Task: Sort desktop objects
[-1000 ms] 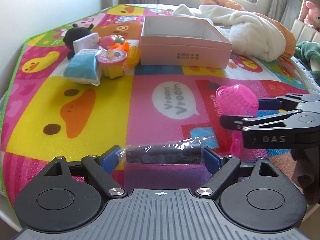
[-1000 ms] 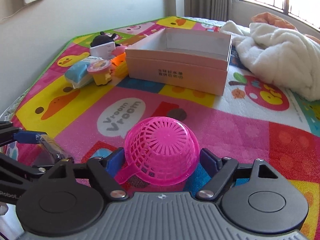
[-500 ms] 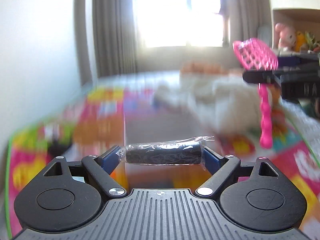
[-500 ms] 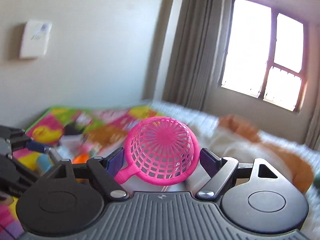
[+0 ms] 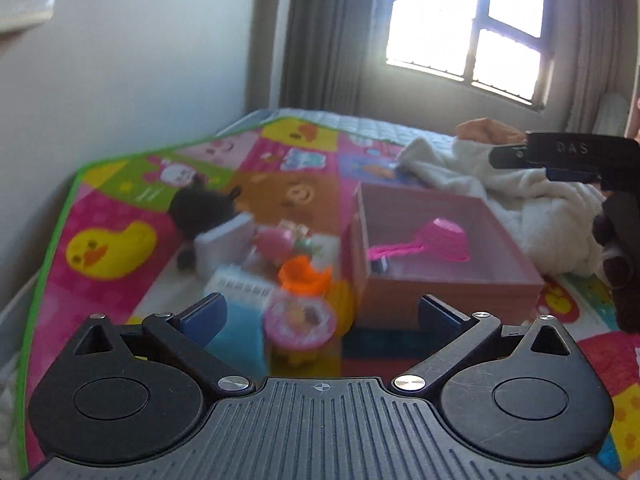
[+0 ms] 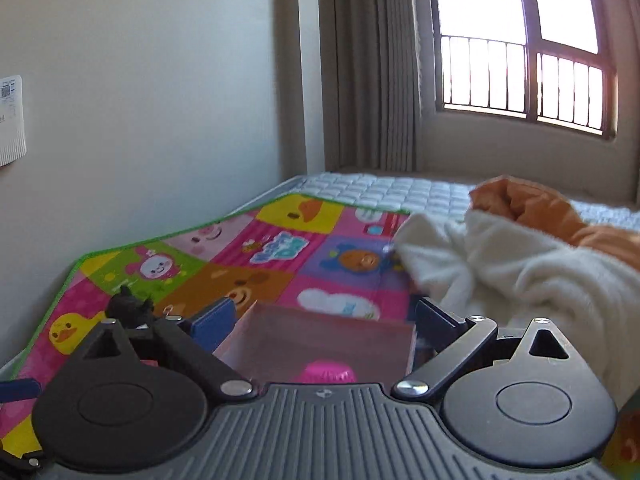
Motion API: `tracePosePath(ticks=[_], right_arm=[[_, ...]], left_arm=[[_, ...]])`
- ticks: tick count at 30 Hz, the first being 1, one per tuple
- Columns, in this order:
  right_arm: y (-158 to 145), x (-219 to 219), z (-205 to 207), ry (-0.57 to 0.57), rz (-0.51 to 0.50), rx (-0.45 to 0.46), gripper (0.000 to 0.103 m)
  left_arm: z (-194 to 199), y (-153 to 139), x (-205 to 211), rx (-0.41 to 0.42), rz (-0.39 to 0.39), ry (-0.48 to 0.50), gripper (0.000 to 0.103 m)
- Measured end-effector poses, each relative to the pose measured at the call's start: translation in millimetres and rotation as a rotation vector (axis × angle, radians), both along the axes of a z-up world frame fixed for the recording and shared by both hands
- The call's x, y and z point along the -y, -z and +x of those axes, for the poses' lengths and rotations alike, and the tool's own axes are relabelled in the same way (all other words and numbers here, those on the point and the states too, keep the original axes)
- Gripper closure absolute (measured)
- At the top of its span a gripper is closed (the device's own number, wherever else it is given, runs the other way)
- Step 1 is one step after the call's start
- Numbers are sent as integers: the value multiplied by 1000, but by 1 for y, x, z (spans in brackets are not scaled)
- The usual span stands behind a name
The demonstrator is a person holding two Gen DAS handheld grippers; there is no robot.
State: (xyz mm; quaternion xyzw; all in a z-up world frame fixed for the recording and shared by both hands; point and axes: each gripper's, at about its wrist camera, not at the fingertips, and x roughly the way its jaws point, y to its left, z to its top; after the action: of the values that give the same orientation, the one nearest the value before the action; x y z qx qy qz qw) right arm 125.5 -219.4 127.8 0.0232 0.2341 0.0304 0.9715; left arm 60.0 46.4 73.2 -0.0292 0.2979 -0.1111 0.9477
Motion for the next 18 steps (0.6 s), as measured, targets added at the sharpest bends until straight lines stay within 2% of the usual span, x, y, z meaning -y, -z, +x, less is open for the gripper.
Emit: tracePosePath(ticks=[4, 6, 10, 13, 15, 18], right_arm=[[52, -25, -41, -15, -46, -87, 6], [73, -33, -64, -31, -52, -156, 6], [93, -32, -106, 2, -29, -276, 6], [102, -32, -136, 59, -24, -297, 3], [112, -37, -156, 166, -74, -271, 0], [130, -40, -188, 276, -68, -167, 0]], left_arm=[[-17, 22, -37, -100, -86, -100, 0], [-32, 21, -54, -100, -123, -142, 0], [-48, 8, -76, -83, -163, -186, 0], [-59, -5, -81, -47, -136, -177, 0], [-60, -11, -77, 2, -106, -116, 0], [-48, 7, -64, 75, 28, -18, 0]])
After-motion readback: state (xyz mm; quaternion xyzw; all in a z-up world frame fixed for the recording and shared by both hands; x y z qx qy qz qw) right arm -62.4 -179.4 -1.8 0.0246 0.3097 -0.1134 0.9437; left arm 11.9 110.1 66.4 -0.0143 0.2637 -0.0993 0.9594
